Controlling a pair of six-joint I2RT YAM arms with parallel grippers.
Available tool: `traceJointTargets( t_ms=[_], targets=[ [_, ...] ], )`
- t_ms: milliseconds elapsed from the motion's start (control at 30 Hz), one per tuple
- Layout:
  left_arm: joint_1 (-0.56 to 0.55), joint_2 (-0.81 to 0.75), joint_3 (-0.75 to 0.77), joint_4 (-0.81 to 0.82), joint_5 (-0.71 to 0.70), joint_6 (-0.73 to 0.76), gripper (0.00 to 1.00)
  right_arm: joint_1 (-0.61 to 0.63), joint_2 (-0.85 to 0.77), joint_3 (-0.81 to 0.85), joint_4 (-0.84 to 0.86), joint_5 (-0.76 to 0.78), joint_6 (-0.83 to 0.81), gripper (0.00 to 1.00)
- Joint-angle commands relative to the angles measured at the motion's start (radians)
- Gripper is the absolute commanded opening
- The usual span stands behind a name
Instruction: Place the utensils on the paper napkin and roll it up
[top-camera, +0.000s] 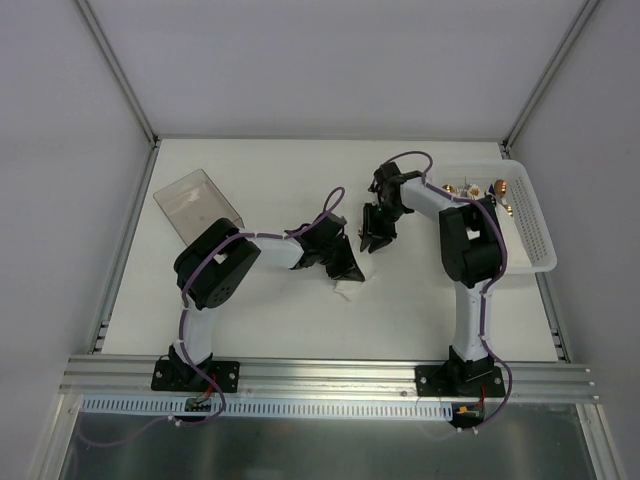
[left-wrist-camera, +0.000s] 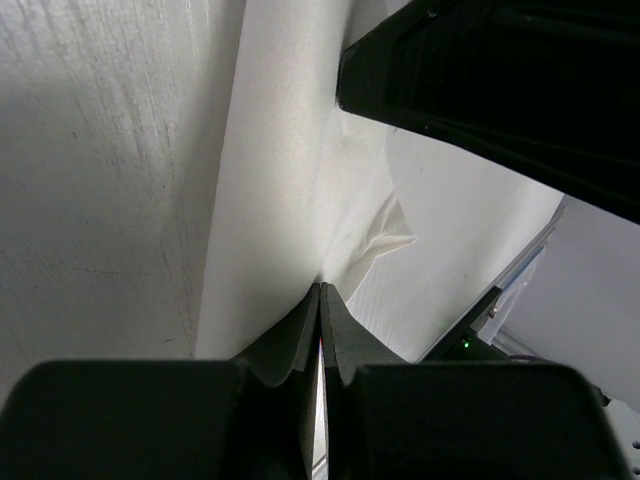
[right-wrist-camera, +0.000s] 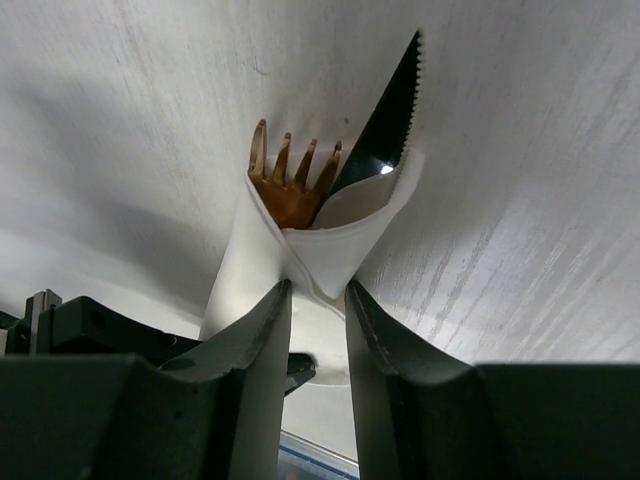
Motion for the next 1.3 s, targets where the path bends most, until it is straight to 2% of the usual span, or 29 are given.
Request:
traceJointTargets(
  t_ms=[0, 167, 400, 500, 767, 1133, 1233, 1267],
  targets=[
    [0.014, 0.069, -0.056, -0.161, -0.144, 0.038, 0.0, 0.04, 0.075, 0.019, 0.019, 0.098, 0.008, 0.31],
    [0.014, 0.069, -0.056, -0.159, -0.144, 0.038, 0.0, 0.058, 0.087, 0.045, -0.003, 0.14, -0.002, 0.25],
    [0.014, 0.066, -0.063, -0.161, -0.144, 0.041, 0.0, 0.06, 0.105, 0.077, -0.023, 0.115, -0.031, 0.0],
    [0.016, 0.049, -0.067, -0.161, -0.152, 0.055, 0.0, 0.052, 0.095, 0.059, -0.009, 0.083, -0.054, 0.0],
    [0.018, -0.054, -0.096, -0.13, -0.204, 0.092, 0.0, 0.023, 0.007, -0.078, 0.161, -0.085, -0.084, 0.0],
    [0.018, -0.002, -0.087, -0.119, -0.166, 0.07, 0.0, 0.012, 0.004, -0.052, 0.164, -0.104, -0.084, 0.0],
    [0.019, -0.031, -0.104, -0.103, -0.167, 0.07, 0.08, 0.011, -0.005, -0.059, 0.167, -0.112, -0.085, 0.0],
    [0.018, -0.04, -0.109, -0.09, -0.169, 0.07, 0.13, 0.009, -0.008, -0.062, 0.169, -0.119, -0.113, 0.0]
  ],
)
